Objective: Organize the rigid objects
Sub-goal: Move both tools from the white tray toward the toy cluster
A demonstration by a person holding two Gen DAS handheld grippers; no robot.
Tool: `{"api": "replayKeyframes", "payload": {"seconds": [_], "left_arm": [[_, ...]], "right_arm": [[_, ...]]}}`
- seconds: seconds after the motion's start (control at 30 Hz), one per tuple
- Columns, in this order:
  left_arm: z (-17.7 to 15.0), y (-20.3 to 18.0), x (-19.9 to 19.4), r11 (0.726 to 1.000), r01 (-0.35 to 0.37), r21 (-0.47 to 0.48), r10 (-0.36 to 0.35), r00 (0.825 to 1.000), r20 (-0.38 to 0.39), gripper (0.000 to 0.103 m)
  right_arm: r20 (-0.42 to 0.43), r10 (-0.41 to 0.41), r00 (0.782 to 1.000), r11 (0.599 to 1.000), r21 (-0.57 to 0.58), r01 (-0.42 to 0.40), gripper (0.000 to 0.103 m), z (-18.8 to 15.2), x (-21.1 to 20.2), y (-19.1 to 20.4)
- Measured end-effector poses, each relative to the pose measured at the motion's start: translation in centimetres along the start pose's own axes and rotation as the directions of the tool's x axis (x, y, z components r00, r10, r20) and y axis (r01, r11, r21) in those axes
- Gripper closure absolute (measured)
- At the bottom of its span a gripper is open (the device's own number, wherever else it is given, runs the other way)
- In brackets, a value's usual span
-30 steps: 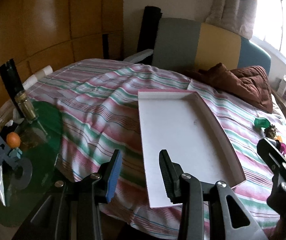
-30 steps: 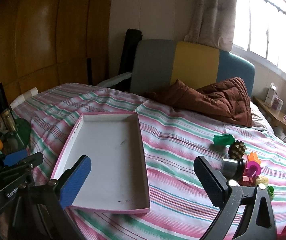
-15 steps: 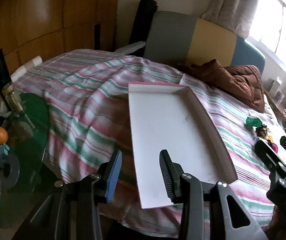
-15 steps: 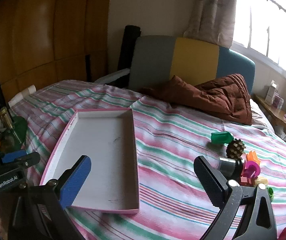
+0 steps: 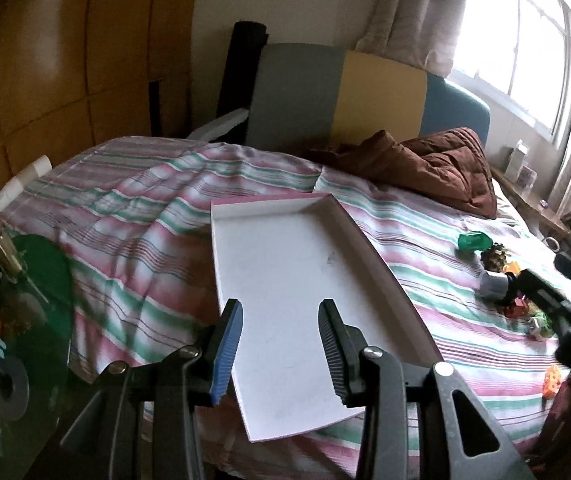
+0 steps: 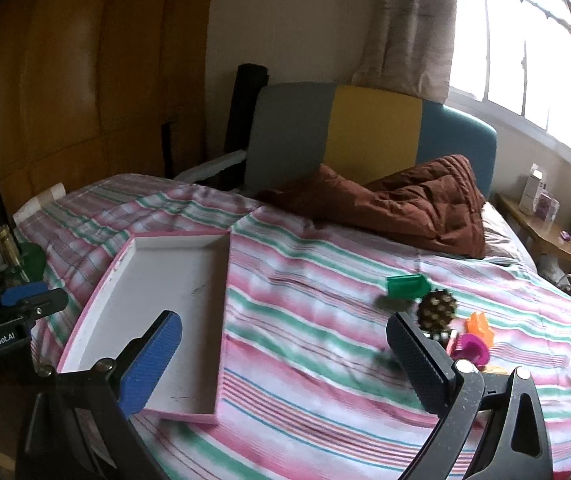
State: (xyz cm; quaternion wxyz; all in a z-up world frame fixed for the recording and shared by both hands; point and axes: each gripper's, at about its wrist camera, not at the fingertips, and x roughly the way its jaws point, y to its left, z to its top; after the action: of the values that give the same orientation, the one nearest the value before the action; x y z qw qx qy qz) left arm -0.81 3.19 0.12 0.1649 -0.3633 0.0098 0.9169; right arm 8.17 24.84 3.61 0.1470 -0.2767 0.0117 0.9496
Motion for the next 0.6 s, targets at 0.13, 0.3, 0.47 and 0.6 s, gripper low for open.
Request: {"api": "replayKeyframes", "payload": {"seconds": [0.13, 0.3, 0.47, 0.6], "left_arm": [[-0.2, -0.8, 0.3, 1.0, -0.004, 0.026, 0.004, 1.0, -0.011, 0.064], [-0.4, -1.8, 0.4, 0.997, -0.003, 0.08, 0.003, 1.0, -0.007, 0.064], [-0.3, -2.5, 0.7, 0.995, 0.055, 0.088, -0.052, 0.998, -0.035, 0.064], [-0.1, -3.1, 1.4, 0.99, 0.119, 0.071, -0.113, 0.99, -0.084, 0.063]], "right_arm": [[-0.019, -0.008, 1.0, 1.0, 0.022, 0.008, 0.0, 0.2, -0.3, -2.2], [-0.056, 0.006, 0.998, 0.995, 0.101, 0.0, 0.0, 0.1, -0.4, -5.3], [-0.092, 0.001, 0.996, 0.982, 0.191, 0.016, 0.0, -0.3, -0.8, -8.9], [-0.135, 0.013, 0.991, 0.962, 0.271, 0.024, 0.0, -0.9, -1.4, -12.9]]}}
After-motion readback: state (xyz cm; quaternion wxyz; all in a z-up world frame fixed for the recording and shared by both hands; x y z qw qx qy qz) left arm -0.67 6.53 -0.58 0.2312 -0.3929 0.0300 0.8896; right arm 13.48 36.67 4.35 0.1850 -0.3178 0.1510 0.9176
